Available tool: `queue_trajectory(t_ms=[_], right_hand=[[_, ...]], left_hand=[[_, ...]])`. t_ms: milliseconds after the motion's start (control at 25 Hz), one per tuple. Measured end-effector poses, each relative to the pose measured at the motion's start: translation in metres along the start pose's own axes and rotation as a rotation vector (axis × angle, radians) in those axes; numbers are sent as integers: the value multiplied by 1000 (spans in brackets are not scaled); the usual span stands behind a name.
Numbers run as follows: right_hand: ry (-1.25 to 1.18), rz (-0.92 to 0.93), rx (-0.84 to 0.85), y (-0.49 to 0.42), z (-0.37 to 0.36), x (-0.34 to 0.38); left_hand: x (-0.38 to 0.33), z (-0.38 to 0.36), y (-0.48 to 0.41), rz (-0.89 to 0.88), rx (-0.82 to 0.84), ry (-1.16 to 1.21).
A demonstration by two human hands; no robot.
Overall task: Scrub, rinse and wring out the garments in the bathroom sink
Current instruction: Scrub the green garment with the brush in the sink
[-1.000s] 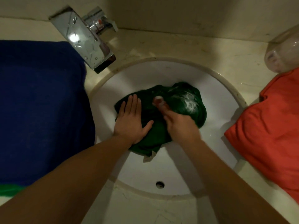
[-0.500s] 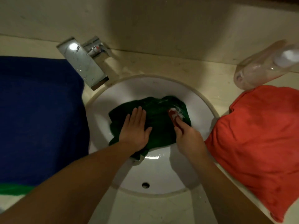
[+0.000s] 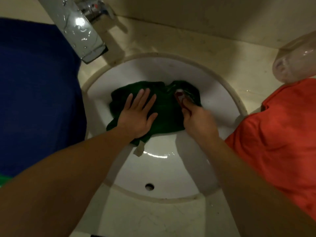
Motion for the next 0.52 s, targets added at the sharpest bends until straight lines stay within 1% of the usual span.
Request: queue_trajectory(t_ms=[40,120,160,200,280,360,400,480,520], right_hand=[[-64,55,14,8,-8,12],[-144,194,106,26,-30,32],[-111,239,163,31,-38,34],[-49,238,192,30,-38,28],[67,126,140,16,-17,-1],[66,-32,-6,10,12,-38],[50,-90,-62,13,19,-45],[2,-115,-88,19,7,-22],[-48,-81,-41,22,-9,2]], left_hand=[[-3,-2,9,49,-16,4],[-12,-2,26,106,-4,26],[-15,-3,34,122,23,26],[-17,-3,41,141,44,26],[-15,-1,45,154,86,27],[-13,3,44,142,110,41],[-14,4,43,138,104,54],[-16,2,42,125,106,63],[-17,1,42,122,111,56]])
Point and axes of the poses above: each hand's wrist, its own y-axis away from the middle knuckle, its own z-axis out of the back of the hand, x = y × z, the point moved 2 cm from there along -y, towards the middle knuckle, and after that the axes turned 5 degrees about -x, right-handed, at the moved point
